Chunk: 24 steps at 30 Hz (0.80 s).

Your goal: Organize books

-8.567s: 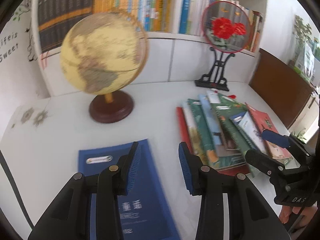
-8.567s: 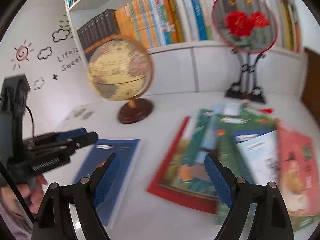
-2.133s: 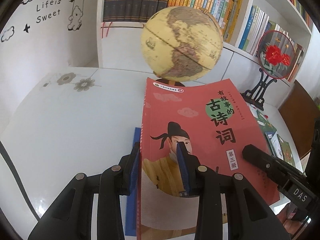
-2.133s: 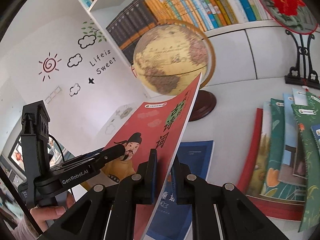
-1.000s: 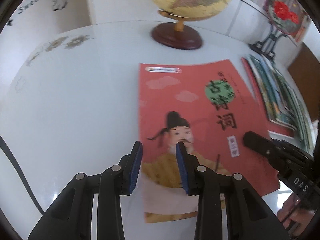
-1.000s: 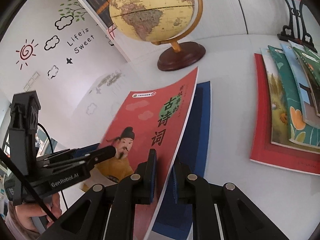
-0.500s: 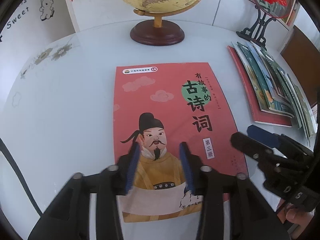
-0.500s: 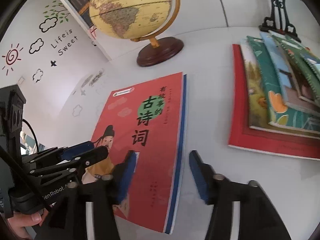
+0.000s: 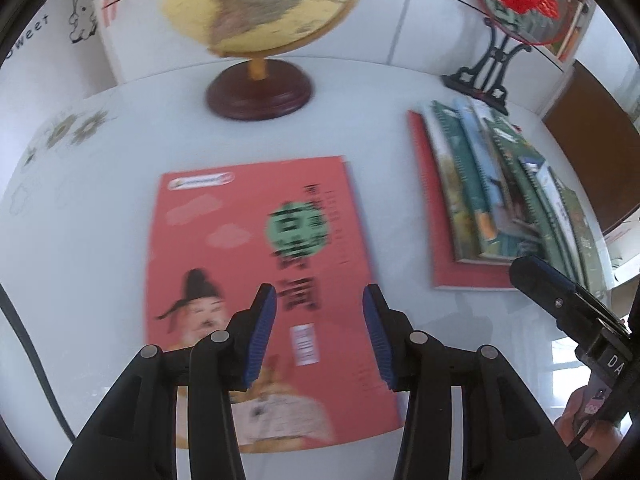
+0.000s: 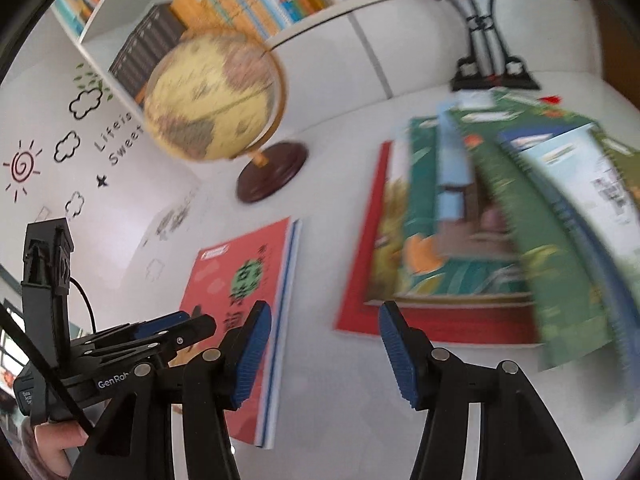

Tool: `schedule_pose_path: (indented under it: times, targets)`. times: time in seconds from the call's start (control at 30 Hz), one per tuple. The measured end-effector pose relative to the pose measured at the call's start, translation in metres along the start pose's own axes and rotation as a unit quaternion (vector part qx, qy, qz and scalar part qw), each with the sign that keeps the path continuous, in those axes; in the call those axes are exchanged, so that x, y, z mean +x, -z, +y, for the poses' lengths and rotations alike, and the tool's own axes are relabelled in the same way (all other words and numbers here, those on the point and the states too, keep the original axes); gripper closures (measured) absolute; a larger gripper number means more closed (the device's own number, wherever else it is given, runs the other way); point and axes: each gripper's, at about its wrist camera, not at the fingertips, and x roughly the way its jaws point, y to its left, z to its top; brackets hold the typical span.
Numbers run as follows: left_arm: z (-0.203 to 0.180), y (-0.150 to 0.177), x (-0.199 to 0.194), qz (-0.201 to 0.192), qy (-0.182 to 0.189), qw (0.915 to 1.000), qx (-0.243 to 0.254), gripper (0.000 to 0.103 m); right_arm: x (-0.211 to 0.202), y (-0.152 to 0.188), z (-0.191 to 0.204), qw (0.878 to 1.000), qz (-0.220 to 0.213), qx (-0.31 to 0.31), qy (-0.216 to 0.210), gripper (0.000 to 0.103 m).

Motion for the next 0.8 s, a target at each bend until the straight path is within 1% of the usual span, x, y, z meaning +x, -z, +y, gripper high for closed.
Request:
schedule_pose_path:
  times: [0.1,0.2,0.37,0.53,0.67,0.73,0.8]
  targets:
    - [-0.025,-0.007,0.002,-0.004,0.009,0.9999,0.006,0.061,-0.017,-0.007,-0.021,1.0,-0.014,0.003,0.012,0.049]
    - [-0.051,-0.015,0.003,-0.014,0.011,0.9997,0.018,0.061,-0.035,-0.016,-0.042,0.999,-0.029,0.008,0.022,0.048]
    - [-0.097,-0.029,-0.001,-0.051,0.013,0.9979,0.038,0.061,-0.062,-0.03,-0.076,0.998,-0.053,0.0,0.043,0.048]
    - [-0.141,-0.044,-0.005,-0.095,-0.007,0.9941,0.052,0.061,-0.082,-0.044,-0.108,0.995,-0.071,-0.015,0.073,0.048]
    - [-0.171,-0.051,-0.006,-0.125,-0.016,0.9906,0.052,0.061,-0.091,-0.054,-0.129,0.991,-0.083,-0.03,0.1,0.048]
    - [-0.182,-0.054,-0.004,-0.135,-0.023,0.9893,0.05,0.061,-0.095,-0.06,-0.139,0.988,-0.086,-0.045,0.116,0.048]
    - [-0.194,-0.056,-0.003,-0.147,-0.035,0.9873,0.048,0.061,-0.098,-0.064,-0.145,0.983,-0.089,-0.075,0.144,0.047]
